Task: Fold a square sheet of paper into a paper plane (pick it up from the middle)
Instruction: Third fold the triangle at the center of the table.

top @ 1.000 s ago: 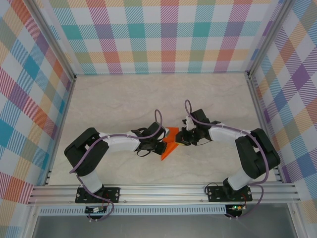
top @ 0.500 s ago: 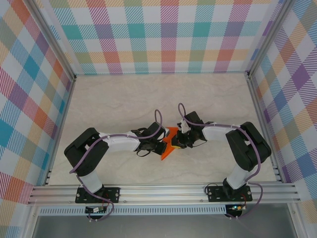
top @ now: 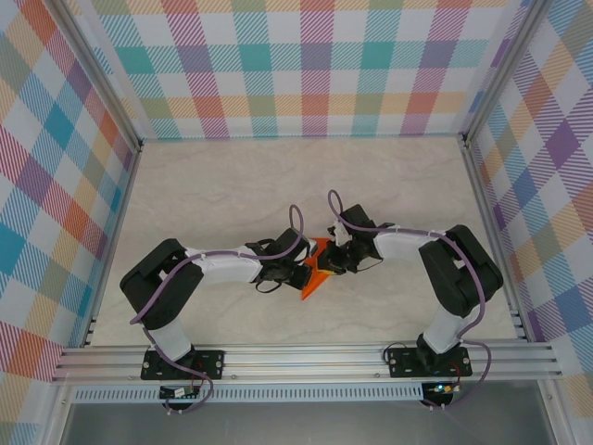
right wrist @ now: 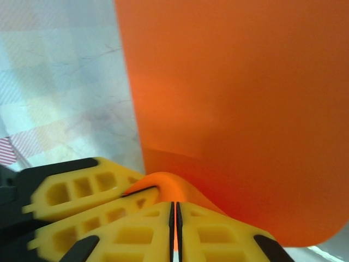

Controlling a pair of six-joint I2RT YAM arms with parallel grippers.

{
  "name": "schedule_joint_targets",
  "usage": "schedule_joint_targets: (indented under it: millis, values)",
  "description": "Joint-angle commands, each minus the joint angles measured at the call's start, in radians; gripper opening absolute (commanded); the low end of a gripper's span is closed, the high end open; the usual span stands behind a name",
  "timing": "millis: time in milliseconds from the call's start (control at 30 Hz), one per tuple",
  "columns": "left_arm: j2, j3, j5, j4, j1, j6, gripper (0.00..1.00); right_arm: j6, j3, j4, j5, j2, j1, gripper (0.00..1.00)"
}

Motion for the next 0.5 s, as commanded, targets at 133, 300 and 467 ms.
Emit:
schedule_joint_targets:
  millis: [133, 300, 467]
  values:
    - [-0.003, -0.027, 0.006, -0.064, 0.009, 0.005, 0.09, -0.037, -0.045, -0.081, 0.103, 0.052, 0.010, 0.11]
    - [-0.002, -0.030, 0.006, -0.069, 0.010, 0.005, 0.09, -0.034, -0.052, -0.071, 0.102, 0.045, 0.010, 0.11]
    - [-0.004, -0.025, 0.006, -0.078, 0.008, 0.005, 0.09, -0.032, -0.013, -0.089, 0.103, -0.051, 0.009, 0.14]
